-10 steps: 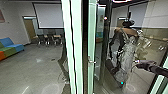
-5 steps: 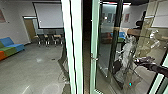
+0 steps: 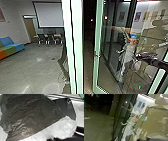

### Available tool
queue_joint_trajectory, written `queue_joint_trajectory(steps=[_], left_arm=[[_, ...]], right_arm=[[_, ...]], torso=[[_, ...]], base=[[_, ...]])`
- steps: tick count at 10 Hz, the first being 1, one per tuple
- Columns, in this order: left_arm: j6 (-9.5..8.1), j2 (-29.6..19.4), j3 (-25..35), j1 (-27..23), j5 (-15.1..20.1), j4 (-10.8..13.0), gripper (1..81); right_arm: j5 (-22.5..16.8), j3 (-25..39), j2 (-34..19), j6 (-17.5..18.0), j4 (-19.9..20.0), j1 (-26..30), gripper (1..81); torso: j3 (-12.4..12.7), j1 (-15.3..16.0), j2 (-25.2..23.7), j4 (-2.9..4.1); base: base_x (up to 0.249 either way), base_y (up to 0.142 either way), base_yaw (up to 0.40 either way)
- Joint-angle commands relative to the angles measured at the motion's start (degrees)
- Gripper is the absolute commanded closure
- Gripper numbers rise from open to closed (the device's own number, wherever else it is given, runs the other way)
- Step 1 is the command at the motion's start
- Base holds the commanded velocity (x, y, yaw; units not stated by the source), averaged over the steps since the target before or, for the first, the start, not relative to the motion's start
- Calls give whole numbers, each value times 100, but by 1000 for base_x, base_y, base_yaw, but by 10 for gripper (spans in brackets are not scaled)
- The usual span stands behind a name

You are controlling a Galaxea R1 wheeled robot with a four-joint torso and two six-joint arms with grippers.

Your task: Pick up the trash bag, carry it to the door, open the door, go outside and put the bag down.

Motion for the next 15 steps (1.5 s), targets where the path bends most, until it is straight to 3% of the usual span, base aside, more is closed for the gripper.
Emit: queue_joint_trajectory(steps=[1,5,8,11,15], left_arm=[[27,-90,29,-338,390,-32,811],[36,-90,29,-338,390,-5,811],[36,-72,29,-347,390,4,811],[36,-46,29,-355,346,4,811],[71,-2,-6,-373,311,4,811]], right_arm=[[-382,573,111,-27,904,458,10],[-811,1452,59,-36,1995,-79,10],[-1120,2990,-398,-44,2971,-746,10],[-1323,4003,-680,-44,3799,-1765,10],[-1227,5196,-891,-36,3799,-3437,10]], torso=[[0,0,0,0],[-2,6,2,0],[-2,9,4,0],[-2,9,4,0],[-2,9,4,0]], base=[[0,0,0],[0,0,0],[0,0,0],[0,0,0],[0,0,0]])
